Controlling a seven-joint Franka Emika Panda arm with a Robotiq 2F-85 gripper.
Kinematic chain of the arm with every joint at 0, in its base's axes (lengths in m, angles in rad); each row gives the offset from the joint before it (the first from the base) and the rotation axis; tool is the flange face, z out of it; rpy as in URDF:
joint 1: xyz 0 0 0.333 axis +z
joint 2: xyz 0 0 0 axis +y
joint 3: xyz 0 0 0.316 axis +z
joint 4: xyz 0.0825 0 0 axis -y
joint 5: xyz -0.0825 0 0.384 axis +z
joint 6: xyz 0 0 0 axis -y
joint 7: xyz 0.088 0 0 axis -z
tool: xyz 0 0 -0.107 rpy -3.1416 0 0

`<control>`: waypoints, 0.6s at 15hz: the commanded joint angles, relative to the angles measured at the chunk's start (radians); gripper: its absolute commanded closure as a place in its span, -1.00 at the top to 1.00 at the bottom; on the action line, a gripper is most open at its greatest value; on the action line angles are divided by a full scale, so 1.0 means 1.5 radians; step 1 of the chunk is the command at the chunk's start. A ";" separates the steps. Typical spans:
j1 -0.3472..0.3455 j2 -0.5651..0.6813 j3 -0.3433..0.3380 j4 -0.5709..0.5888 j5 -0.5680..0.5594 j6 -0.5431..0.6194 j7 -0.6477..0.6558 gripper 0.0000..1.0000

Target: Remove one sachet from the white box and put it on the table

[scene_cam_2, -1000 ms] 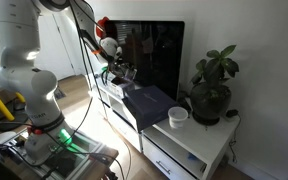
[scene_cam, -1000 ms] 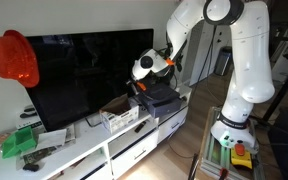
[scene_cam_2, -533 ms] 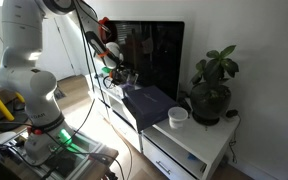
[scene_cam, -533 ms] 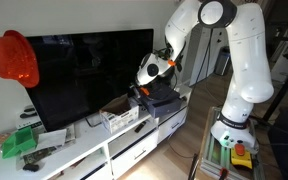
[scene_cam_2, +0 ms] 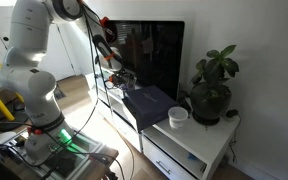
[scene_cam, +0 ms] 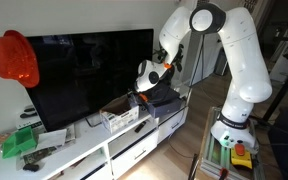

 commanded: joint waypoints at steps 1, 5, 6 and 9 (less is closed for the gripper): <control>-0.014 0.032 0.001 0.030 -0.028 -0.005 0.012 -0.93; -0.015 0.056 -0.015 0.040 -0.002 0.000 -0.011 -0.93; -0.019 0.065 -0.012 0.047 -0.004 0.010 -0.007 -0.93; -0.015 0.094 -0.016 0.065 0.011 0.016 -0.025 -0.93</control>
